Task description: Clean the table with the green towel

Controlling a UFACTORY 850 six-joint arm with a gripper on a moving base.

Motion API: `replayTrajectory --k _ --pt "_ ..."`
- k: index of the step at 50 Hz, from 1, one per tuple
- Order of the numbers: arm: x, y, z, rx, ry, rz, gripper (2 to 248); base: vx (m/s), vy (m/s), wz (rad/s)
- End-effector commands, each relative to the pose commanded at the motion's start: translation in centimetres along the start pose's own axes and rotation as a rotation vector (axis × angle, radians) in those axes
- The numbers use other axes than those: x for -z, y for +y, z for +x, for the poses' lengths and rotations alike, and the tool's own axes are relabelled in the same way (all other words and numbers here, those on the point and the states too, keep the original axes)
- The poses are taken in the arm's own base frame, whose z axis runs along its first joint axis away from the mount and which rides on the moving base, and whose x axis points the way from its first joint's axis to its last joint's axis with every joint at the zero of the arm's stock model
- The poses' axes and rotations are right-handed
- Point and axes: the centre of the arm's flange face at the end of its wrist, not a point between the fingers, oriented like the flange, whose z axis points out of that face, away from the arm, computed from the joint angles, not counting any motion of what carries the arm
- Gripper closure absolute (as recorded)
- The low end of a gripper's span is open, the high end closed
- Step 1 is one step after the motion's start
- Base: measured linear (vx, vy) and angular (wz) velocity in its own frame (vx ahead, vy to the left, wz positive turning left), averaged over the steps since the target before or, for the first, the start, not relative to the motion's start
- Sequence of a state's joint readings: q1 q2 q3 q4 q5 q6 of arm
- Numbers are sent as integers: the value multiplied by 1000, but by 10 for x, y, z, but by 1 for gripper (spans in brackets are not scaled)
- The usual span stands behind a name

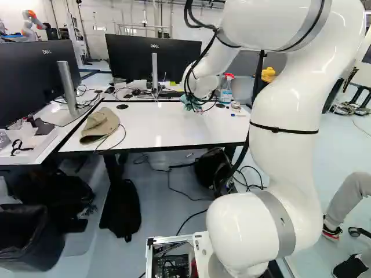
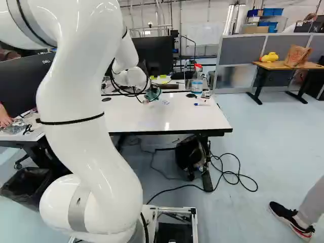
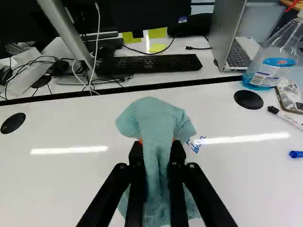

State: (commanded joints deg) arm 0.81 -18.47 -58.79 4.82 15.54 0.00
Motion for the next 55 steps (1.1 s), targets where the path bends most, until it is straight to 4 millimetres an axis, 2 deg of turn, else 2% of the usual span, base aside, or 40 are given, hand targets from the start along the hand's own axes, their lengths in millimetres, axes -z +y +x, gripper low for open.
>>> replayTrajectory --k 47,55 --pt "-2 77 6 -73 9 -107 197 0 0 0" --pt "-2 79 6 -75 10 -110 197 0 0 0"
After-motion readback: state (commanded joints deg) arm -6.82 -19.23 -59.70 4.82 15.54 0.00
